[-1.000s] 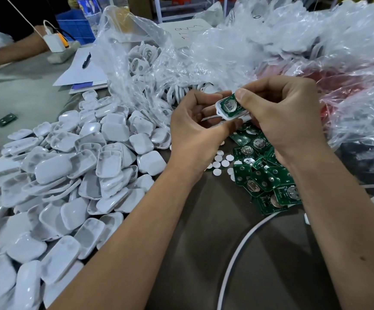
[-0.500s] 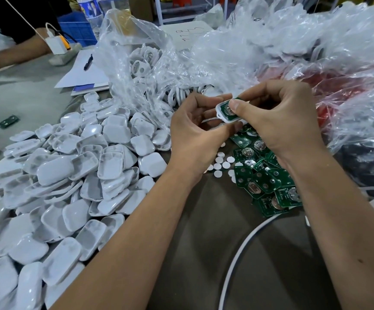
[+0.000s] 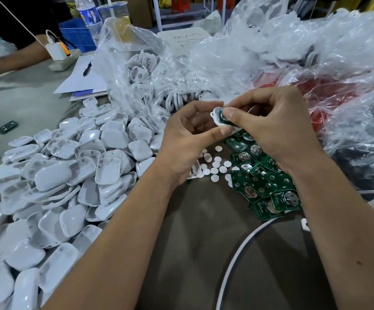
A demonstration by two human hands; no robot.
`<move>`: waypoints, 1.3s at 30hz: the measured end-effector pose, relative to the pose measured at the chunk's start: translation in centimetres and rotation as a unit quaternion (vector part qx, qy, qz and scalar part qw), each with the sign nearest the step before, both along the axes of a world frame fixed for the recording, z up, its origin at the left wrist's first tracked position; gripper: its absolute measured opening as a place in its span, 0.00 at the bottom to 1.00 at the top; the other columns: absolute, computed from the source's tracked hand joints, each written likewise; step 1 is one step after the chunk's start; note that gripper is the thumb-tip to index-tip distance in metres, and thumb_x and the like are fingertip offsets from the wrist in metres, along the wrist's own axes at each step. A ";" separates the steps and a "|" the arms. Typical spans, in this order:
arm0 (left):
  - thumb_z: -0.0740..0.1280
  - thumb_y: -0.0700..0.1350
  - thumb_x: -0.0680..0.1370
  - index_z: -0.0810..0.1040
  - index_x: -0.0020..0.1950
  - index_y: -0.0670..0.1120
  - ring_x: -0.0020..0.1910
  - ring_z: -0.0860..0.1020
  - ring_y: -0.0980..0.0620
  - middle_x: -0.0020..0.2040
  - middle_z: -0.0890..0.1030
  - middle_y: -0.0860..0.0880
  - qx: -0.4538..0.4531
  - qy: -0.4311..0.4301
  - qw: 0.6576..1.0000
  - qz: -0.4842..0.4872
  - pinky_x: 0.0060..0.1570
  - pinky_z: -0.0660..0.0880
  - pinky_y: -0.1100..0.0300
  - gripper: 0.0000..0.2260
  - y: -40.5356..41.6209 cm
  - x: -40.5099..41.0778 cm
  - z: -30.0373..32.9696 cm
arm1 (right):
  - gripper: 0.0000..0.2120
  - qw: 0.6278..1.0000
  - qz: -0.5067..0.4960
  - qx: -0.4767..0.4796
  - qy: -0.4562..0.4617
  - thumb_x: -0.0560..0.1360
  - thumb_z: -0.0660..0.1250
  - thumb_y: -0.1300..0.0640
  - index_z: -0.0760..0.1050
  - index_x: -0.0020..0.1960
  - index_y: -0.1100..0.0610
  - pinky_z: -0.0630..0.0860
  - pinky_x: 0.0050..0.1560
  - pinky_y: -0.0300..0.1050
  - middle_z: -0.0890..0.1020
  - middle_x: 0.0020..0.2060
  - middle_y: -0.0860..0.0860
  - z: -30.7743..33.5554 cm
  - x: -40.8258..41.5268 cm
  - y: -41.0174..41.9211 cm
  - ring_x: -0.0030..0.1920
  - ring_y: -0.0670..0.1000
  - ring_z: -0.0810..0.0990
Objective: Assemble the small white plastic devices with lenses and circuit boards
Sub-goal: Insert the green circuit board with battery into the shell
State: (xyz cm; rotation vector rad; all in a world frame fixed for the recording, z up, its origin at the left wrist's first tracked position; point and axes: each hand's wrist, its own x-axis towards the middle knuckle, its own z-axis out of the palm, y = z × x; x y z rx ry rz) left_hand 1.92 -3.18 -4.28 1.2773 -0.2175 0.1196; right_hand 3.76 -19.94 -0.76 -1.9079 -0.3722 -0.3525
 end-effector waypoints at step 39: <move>0.70 0.29 0.73 0.77 0.63 0.37 0.55 0.83 0.43 0.52 0.86 0.41 -0.039 0.044 0.993 -0.101 0.61 0.79 0.51 0.19 1.3 0.2 0.0 | 0.06 0.994 0.098 -0.045 0.017 0.72 0.80 0.59 0.86 0.47 0.55 0.78 0.38 0.37 0.86 0.38 0.50 0.5 0.0 -0.9 0.39 0.54 0.84</move>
